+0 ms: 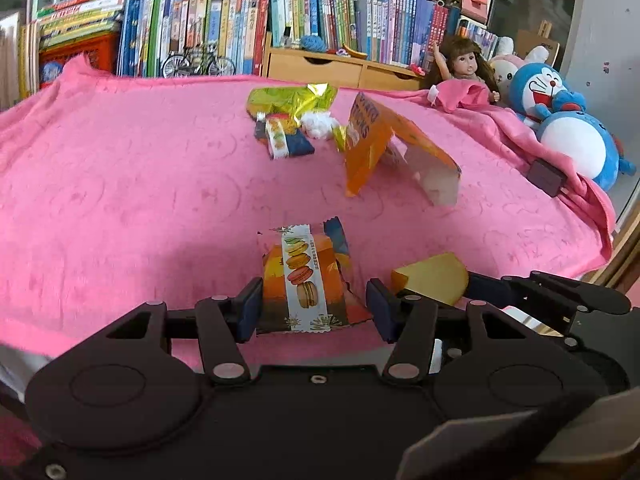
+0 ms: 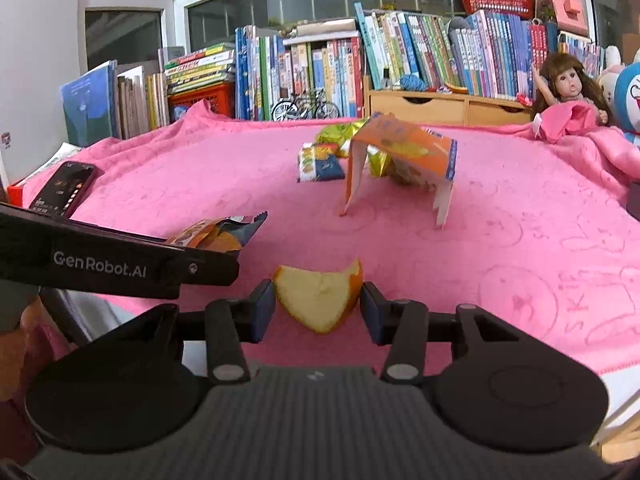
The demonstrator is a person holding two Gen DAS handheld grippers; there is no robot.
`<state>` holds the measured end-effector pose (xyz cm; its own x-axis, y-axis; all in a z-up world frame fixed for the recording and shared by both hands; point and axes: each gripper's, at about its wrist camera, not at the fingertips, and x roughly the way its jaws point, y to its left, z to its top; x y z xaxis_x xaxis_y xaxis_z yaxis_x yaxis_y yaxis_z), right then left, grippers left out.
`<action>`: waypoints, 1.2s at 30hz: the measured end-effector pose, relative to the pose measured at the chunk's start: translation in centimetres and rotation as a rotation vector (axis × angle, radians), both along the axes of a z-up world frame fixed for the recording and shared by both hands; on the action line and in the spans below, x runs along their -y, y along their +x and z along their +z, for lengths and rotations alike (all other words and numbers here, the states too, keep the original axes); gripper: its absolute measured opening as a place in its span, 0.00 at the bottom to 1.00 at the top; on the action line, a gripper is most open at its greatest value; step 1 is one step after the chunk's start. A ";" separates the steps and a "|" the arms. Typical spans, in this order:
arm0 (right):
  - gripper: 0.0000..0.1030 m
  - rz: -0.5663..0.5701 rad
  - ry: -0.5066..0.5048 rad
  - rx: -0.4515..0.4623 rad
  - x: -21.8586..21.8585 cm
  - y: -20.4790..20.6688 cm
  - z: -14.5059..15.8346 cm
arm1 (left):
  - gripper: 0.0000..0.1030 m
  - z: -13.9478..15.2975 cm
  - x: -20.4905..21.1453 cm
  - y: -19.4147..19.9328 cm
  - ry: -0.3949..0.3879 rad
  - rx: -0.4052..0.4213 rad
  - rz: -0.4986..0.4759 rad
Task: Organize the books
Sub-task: 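Lower both tools into the black bag and release packet and peel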
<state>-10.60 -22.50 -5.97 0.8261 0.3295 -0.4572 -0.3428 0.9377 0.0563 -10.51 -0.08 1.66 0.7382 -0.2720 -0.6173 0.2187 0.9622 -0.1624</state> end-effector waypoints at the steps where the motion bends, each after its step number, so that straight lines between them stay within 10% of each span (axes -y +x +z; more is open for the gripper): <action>1: 0.50 0.004 0.001 -0.010 0.0 -0.2 -0.2 | 0.51 -0.3 0.0 -0.4 -0.009 -0.012 -0.002; 36: 0.49 0.004 -0.114 -0.504 -0.3 -2.1 -12.4 | 0.51 -13.8 0.4 -2.0 0.092 -0.482 0.014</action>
<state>-12.67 -22.20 -18.41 0.4931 0.2566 -0.8313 -0.3028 0.9464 0.1125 -12.49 -0.52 -12.12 0.3654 -0.1920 -0.9108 0.1263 0.9797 -0.1559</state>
